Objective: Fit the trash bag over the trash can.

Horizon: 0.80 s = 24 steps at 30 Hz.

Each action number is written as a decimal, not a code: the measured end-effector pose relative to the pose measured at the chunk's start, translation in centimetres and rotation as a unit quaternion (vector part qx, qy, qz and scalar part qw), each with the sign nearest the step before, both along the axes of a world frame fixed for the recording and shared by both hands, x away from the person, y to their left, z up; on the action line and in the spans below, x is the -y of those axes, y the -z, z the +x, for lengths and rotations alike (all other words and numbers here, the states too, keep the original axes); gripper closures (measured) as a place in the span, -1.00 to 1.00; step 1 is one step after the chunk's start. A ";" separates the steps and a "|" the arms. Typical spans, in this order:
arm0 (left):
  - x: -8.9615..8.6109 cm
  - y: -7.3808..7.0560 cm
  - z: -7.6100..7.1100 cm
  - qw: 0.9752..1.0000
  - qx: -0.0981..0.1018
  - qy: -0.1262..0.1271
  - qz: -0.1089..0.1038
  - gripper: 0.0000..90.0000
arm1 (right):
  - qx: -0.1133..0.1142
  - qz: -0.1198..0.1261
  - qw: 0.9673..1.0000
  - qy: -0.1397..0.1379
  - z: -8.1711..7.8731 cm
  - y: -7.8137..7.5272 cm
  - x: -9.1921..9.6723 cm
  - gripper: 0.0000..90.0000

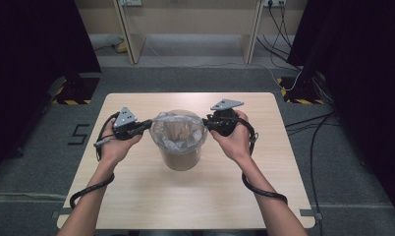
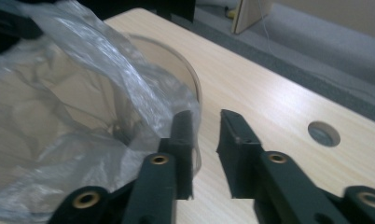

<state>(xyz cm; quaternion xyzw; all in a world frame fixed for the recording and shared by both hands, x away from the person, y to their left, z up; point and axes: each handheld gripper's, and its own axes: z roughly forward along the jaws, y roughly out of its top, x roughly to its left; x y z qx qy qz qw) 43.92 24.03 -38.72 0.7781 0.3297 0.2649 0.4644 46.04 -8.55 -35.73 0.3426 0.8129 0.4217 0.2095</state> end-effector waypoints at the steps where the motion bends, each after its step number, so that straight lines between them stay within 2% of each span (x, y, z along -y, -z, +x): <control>1: 0.0 0.0 0.0 1.000 0.001 -0.001 0.000 0.99 | 0.002 0.002 1.000 -0.004 -0.1 -0.3 -0.1 0.45; 3: 0.1 0.0 0.1 1.000 0.001 -0.001 0.002 0.99 | -0.008 0.005 1.000 -0.014 -0.3 -0.6 -0.4 0.33; 7: 0.1 0.0 0.3 1.000 0.000 -0.003 0.007 0.99 | -0.010 -0.003 0.999 -0.032 -0.4 -0.7 -1.1 0.26; 9: 0.1 -0.1 0.4 1.000 0.001 -0.004 0.007 0.99 | -0.011 -0.014 0.999 -0.039 -0.2 -0.4 -1.4 0.35; 10: 0.1 -0.1 0.5 1.000 0.001 -0.003 0.008 0.99 | -0.011 -0.020 0.999 -0.041 0.0 -0.3 -1.4 0.46; 13: 0.2 -0.1 0.7 1.000 0.002 -0.004 0.009 0.99 | -0.017 -0.017 0.999 -0.031 0.5 0.2 -1.3 0.76; 14: 0.2 -0.2 0.8 1.000 0.008 -0.002 0.014 0.99 | -0.018 -0.013 0.999 -0.028 0.6 0.3 -1.3 0.81; 17: 0.4 -0.3 0.8 1.000 0.004 -0.002 0.012 0.99 | -0.011 -0.009 1.000 -0.018 1.0 0.4 -1.1 0.89; 18: 0.5 -0.3 0.9 1.000 0.011 0.001 0.017 0.99 | -0.009 -0.009 1.000 -0.015 1.1 0.4 -1.0 0.90; 24: 1.0 -0.4 0.9 0.999 0.019 0.003 0.029 0.98 | -0.005 -0.013 1.000 0.008 1.8 1.0 -1.0 0.86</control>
